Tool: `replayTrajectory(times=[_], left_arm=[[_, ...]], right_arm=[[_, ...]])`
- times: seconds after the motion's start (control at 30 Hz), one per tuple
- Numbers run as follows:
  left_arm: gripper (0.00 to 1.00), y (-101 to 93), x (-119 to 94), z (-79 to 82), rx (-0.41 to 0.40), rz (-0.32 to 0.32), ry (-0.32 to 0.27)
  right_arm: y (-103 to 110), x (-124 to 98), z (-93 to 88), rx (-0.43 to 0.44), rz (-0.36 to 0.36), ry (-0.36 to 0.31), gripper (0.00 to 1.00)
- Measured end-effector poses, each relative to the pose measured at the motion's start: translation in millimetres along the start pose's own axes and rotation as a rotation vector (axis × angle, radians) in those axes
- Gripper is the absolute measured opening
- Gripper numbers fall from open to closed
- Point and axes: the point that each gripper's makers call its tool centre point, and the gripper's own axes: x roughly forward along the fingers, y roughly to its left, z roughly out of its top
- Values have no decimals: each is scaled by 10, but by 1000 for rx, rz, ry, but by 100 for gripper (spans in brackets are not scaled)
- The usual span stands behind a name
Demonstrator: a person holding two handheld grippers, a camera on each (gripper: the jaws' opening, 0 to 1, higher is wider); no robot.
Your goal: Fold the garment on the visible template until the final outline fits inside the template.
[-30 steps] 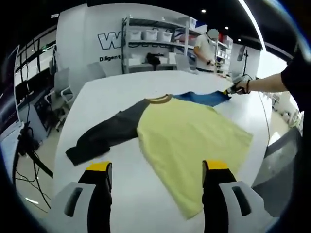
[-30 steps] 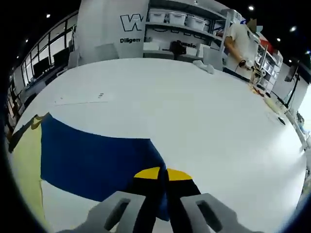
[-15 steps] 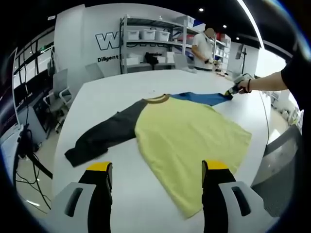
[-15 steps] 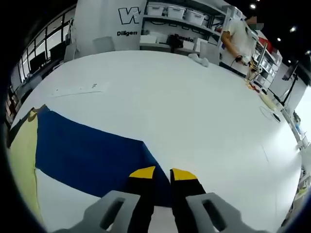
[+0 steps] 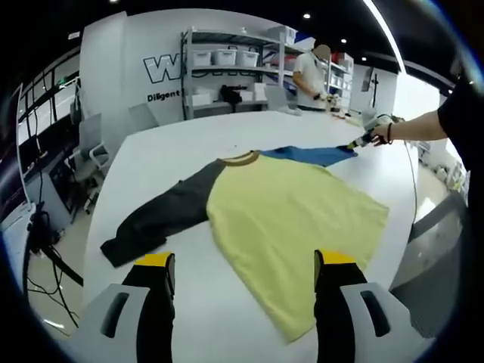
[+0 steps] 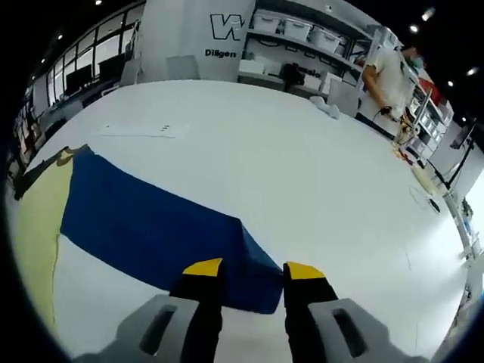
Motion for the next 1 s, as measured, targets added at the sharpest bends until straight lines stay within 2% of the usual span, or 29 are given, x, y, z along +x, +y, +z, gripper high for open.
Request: replayTrajectory(times=[0.07,0.23,0.4,0.6,0.67,0.73,0.83,0.93,1.0], left_arm=[[71,3,-2,4,3,1,-2],[71,19,3,-7,-5,7,4],[70,31,-7,12,0,10,1],[70,24,-26,22,10,5,3],[71,29,-35,24,15,8,2],[72,21,-41,26,16,4,1],[75,-6,-47,20,27,-6,9],[79,-21,-54,6,27,-10,20],[81,-36,-58,7,30,-18,20]], right_arm=[[-31,8,51,-76,-20,-18,20],[47,55,66,-75,4,-21,0],[37,74,12,-118,-4,11,0],[31,-12,77,-115,-26,17,0],[127,-66,91,-51,0,27,0],[249,-137,185,-17,56,2,0],[501,-336,254,115,124,1,0],[752,-527,291,175,177,0,0],[824,-582,317,167,187,6,0]])
